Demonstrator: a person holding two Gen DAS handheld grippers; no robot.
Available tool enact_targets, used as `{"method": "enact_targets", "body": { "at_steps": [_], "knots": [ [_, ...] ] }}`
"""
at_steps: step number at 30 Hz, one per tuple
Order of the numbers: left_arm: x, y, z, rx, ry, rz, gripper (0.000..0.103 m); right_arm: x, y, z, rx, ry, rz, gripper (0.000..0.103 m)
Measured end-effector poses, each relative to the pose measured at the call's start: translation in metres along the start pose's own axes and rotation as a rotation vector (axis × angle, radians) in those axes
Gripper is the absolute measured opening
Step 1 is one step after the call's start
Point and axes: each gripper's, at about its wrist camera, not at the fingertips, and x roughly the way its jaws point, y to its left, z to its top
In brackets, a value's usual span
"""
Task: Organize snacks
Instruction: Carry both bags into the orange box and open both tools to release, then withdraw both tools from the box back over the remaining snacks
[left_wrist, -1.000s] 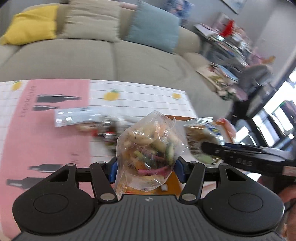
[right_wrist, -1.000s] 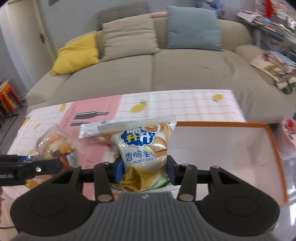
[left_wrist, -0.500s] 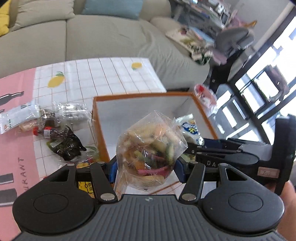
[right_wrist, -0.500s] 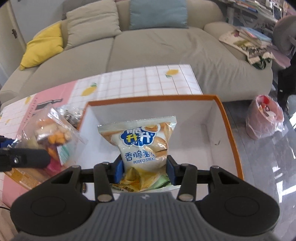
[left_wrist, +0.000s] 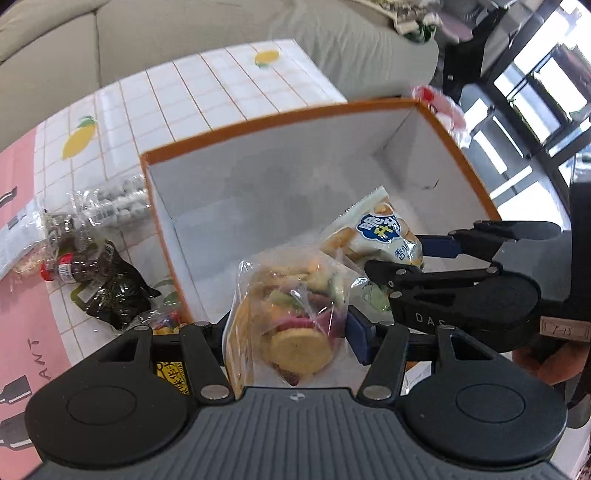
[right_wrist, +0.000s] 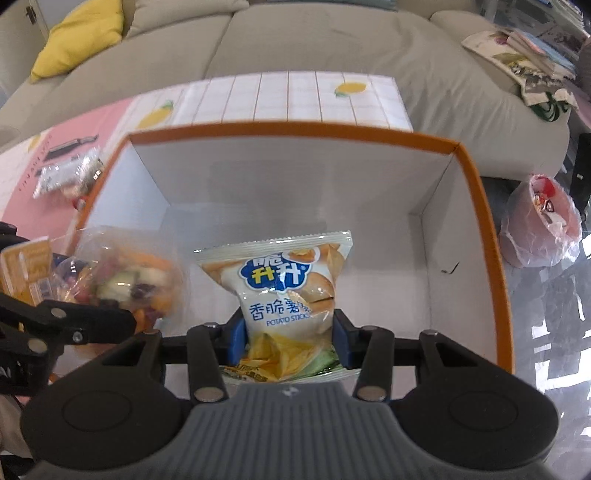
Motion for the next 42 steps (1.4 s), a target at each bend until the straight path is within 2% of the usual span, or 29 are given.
{"method": "enact_targets", "body": {
  "at_steps": [9,12,15,19,20,23,25,33,35,38,42],
  "knots": [
    [0.013,-0.002,-0.002,0.02,0.044,0.015,0.065,0.021,-0.005,-0.003,-0.007,0.084,-0.01,0.046],
    [0.01,-0.003,-0.001,0.026,0.042,0.014,0.072,0.023,-0.005,-0.004,-0.007,0.098,-0.015,0.047],
    [0.007,-0.004,0.001,0.023,0.035,0.026,0.073,0.027,-0.002,-0.001,0.002,0.116,-0.028,0.048],
    [-0.003,-0.001,0.001,0.01,0.016,0.006,0.078,0.026,-0.001,0.0,0.012,0.122,-0.037,0.053],
    [-0.006,0.0,0.001,0.007,0.009,0.007,0.078,0.025,0.0,0.001,0.014,0.12,-0.04,0.059],
    [-0.017,0.001,0.0,0.001,-0.016,0.005,0.081,0.017,-0.001,0.001,0.027,0.108,-0.06,0.074],
    [-0.024,0.003,-0.001,-0.004,-0.033,0.001,0.081,0.009,-0.001,0.002,0.03,0.095,-0.088,0.078],
    [-0.057,0.011,-0.012,-0.022,-0.101,-0.009,0.081,-0.021,0.012,0.001,-0.003,0.052,-0.198,0.086],
    [-0.067,0.014,-0.017,-0.027,-0.124,-0.005,0.081,-0.032,0.018,-0.002,-0.02,0.026,-0.226,0.09],
    [-0.081,0.021,-0.025,-0.033,-0.159,0.011,0.081,-0.05,0.027,-0.003,-0.048,-0.015,-0.274,0.09],
    [-0.099,0.036,-0.041,-0.051,-0.213,0.055,0.081,-0.075,0.042,-0.009,-0.074,-0.094,-0.296,0.091]
  ]
}}
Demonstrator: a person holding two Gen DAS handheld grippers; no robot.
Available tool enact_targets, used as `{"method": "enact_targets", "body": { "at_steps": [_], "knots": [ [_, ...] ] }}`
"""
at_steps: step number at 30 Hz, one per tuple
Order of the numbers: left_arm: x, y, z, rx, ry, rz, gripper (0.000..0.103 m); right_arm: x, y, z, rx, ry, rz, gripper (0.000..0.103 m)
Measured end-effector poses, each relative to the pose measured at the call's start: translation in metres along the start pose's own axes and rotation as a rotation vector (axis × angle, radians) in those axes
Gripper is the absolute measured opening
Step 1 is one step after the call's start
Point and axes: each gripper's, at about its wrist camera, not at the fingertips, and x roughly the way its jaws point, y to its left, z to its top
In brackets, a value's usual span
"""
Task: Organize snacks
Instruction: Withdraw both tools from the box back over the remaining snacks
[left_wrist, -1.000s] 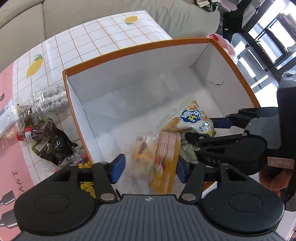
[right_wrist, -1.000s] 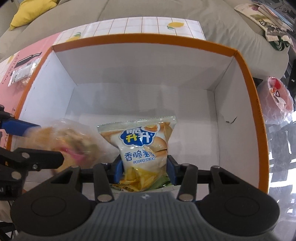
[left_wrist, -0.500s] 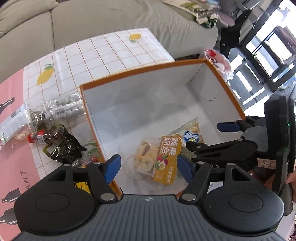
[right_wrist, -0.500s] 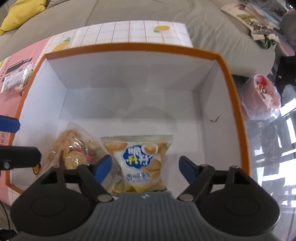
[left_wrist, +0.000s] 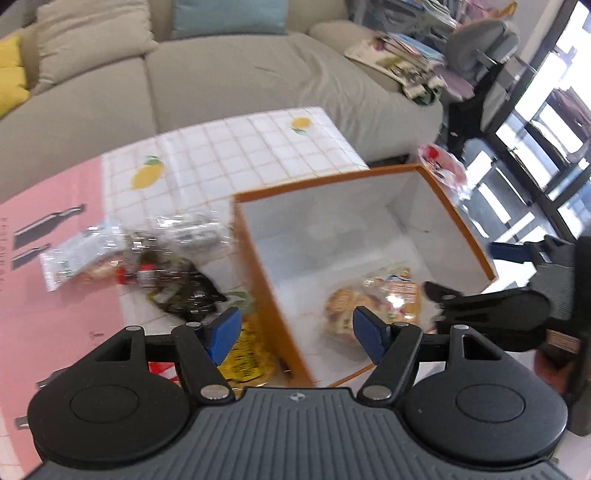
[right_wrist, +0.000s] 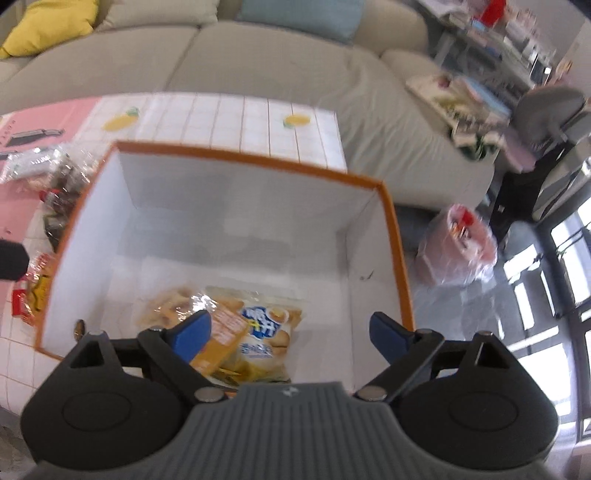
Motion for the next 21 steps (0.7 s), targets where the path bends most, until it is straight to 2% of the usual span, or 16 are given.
{"method": "enact_targets", "body": {
  "at_steps": [5,10,13,21],
  "knots": [
    [-0.026,0.02,-0.017,-0.018,-0.071,0.048,0.081,-0.039,0.016,-0.009,0.034,-0.126,-0.015,0.091],
    [-0.047,0.043,-0.039,-0.065,-0.136,0.082,0.081,-0.072,0.04,-0.023,0.128,-0.245,0.063,0.091],
    [-0.06,0.057,-0.055,-0.094,-0.181,0.071,0.081,-0.085,0.06,-0.031,0.186,-0.31,0.097,0.091],
    [-0.081,0.093,-0.098,-0.164,-0.299,0.115,0.081,-0.102,0.113,-0.055,0.289,-0.389,0.171,0.091]
  ]
}}
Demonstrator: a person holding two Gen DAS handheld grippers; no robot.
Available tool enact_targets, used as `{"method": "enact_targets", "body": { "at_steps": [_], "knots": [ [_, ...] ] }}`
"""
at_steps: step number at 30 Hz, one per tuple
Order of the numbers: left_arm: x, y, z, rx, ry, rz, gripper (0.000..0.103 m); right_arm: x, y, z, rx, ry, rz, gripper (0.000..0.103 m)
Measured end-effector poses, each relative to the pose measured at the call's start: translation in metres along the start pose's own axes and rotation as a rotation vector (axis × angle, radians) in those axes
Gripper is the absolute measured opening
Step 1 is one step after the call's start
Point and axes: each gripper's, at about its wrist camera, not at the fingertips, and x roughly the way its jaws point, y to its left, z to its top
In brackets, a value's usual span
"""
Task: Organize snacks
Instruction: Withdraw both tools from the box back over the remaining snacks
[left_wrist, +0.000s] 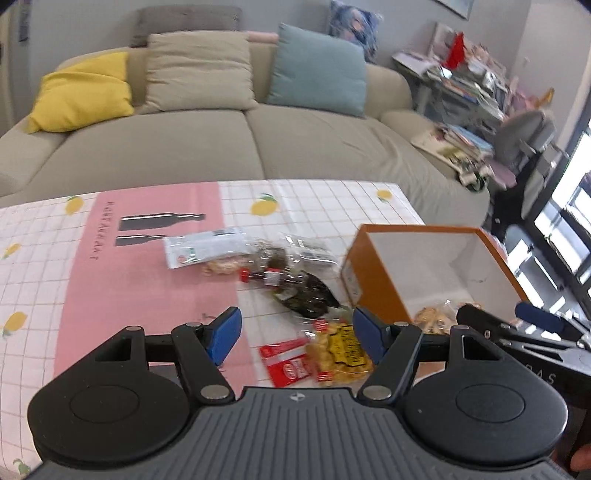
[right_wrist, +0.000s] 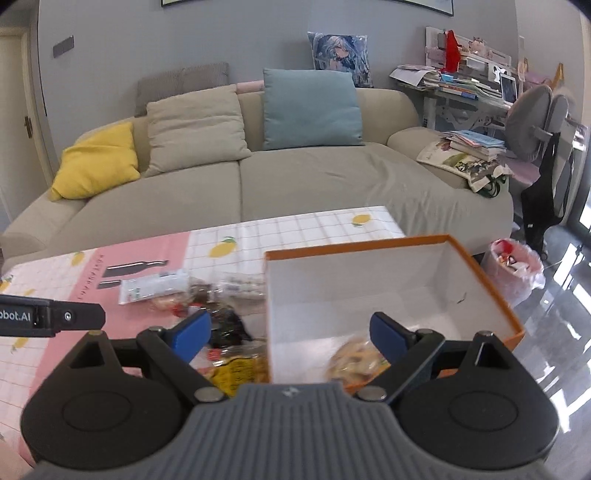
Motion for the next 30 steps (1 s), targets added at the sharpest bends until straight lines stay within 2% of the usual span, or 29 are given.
{"method": "enact_targets", "body": {
  "at_steps": [5,9,15,17,19,22,27,30],
  "knots": [
    [-0.006,0.019,-0.022,-0.012,-0.051,0.047,0.079,-0.002,0.025,-0.022,0.002,-0.01,-0.005,0.091],
    [-0.003,0.034,-0.039,-0.027,-0.043,0.07,0.079,0.003,0.039,-0.041,-0.001,0.004,-0.021,0.091],
    [0.012,0.052,-0.057,-0.054,0.019,0.053,0.078,0.015,0.055,-0.068,-0.049,0.048,-0.019,0.087],
    [0.016,0.058,-0.061,-0.07,0.043,0.029,0.078,0.02,0.061,-0.075,-0.083,0.058,-0.006,0.077],
    [0.023,0.061,-0.061,-0.07,0.075,0.002,0.078,0.024,0.065,-0.079,-0.113,0.069,0.012,0.076],
    [0.033,0.059,-0.061,-0.054,0.111,-0.013,0.078,0.034,0.074,-0.083,-0.159,0.082,0.043,0.067],
    [0.051,0.061,-0.062,-0.046,0.165,-0.013,0.075,0.057,0.087,-0.084,-0.217,0.106,0.041,0.066],
    [0.061,0.065,-0.057,-0.03,0.174,-0.002,0.075,0.079,0.096,-0.081,-0.25,0.141,0.03,0.07]
  ]
}}
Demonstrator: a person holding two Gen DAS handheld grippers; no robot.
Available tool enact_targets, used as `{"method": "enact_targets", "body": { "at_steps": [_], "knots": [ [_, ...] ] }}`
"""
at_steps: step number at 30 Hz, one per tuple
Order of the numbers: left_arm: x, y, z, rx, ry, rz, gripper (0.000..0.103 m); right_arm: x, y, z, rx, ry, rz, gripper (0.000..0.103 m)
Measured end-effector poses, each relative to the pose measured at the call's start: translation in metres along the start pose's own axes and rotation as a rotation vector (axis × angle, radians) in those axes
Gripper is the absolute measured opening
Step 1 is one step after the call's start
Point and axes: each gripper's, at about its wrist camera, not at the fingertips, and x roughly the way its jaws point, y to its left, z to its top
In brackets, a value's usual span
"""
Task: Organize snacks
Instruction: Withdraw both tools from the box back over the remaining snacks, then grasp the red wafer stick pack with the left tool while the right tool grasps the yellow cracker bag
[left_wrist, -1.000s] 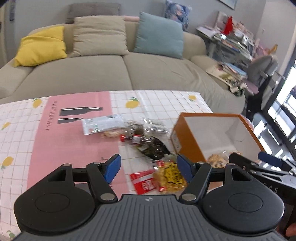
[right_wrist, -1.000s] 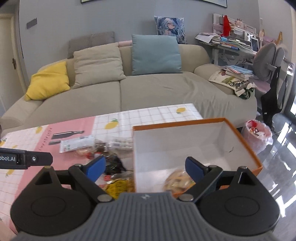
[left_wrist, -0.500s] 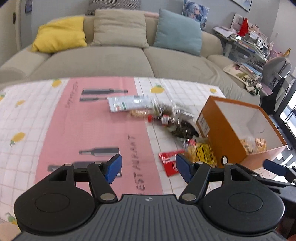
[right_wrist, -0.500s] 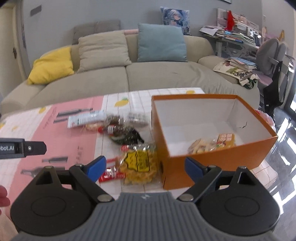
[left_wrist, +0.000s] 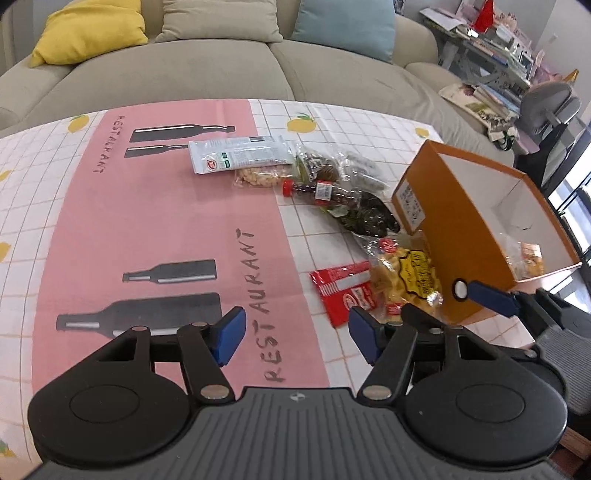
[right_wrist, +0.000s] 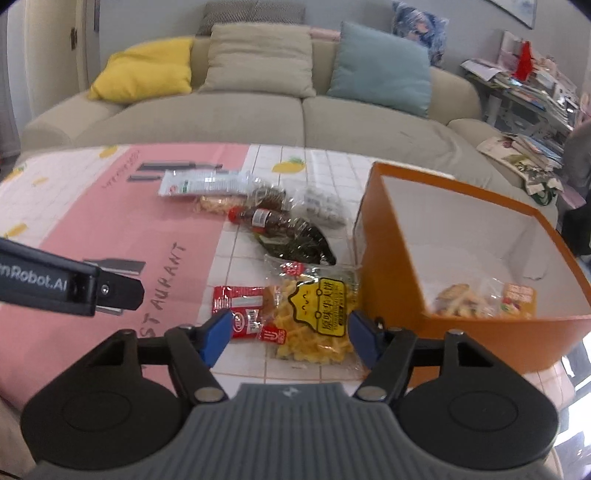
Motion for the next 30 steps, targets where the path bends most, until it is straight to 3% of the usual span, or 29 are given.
{"method": "enact_targets", "body": {
  "at_steps": [11,16,20,24,26,30],
  "knots": [
    [0.027,0.02,0.019,0.032,0.024,0.046,0.075,0.069,0.018,0.019,-0.053,0.091,-0.148,0.072],
    [0.037,0.027,0.022,0.035,0.04,0.053,0.075,0.09,0.015,0.015,-0.032,0.157,-0.16,0.072],
    [0.041,0.03,0.018,0.027,0.056,0.046,0.075,0.095,0.017,0.011,-0.026,0.146,-0.17,0.067],
    [0.04,0.035,0.013,-0.002,0.067,0.048,0.075,0.091,0.024,0.013,-0.011,0.132,-0.087,0.058],
    [0.035,0.039,0.011,-0.016,0.061,0.054,0.068,0.086,0.031,0.015,-0.009,0.12,-0.01,0.054],
    [0.03,0.048,0.013,-0.017,0.056,0.055,0.068,0.082,0.034,0.02,0.042,0.114,0.12,0.048]
  ]
}}
